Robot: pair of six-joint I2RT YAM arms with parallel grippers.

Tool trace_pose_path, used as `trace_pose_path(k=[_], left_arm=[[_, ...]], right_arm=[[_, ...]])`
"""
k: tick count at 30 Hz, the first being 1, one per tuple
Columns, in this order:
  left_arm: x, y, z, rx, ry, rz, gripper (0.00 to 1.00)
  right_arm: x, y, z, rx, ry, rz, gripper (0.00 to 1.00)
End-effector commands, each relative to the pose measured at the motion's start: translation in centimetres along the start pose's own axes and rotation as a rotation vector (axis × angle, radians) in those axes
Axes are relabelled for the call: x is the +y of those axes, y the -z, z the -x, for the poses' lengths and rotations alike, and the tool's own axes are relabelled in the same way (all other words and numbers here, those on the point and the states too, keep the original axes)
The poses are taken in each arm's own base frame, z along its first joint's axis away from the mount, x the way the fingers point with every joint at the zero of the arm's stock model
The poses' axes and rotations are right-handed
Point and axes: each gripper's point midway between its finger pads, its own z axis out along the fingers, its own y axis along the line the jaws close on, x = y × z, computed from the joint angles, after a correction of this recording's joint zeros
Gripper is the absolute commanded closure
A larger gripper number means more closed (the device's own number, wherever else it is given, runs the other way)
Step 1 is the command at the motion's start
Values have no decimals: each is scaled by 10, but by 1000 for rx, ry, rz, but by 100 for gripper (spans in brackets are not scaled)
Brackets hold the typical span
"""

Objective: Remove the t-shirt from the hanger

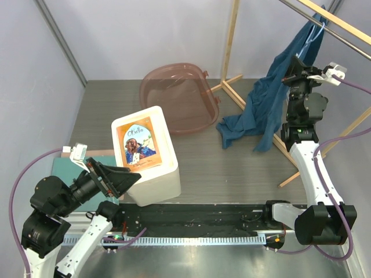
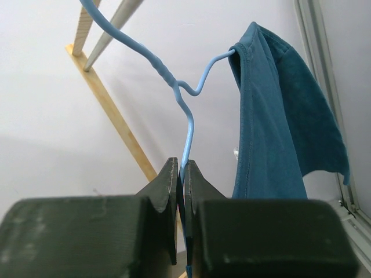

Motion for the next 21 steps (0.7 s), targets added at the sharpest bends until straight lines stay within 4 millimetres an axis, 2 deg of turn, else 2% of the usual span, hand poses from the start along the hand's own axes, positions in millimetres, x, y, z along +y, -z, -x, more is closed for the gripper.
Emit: trace_pose_path(k=[1,9,12,13,15,16,17,18,20,21], left_arm=[[-5,0,3,-5,-3,-15,3],[-4,-3,1,11,1,-19,3],[-4,-6,1,8,9,-30,3],[-6,-7,-1,21,12,-43,3],[-9,-13,0,26,18,-70,4],[-13,-14,-2,41,19,-94,4],[-15,-17,-1,48,23,-107,6],[-17,-24,4,53,26,-118,7],[-23,-35,7,82,52,-146,12],[-26,-47,14,92,63,-159,14]], right_arm=[[42,5,70,-213,-30,169,99],[44,5,60,-192,-46,191,99],[52,8,49,-118,-76,227,99],[54,12,41,-71,-86,238,99],[57,16,38,-16,-114,233,99],[51,22,24,66,-112,195,99],[49,25,21,97,-112,180,99],[43,33,7,172,-120,141,99],[40,45,9,206,-133,118,99],[38,52,0,260,-145,102,99]])
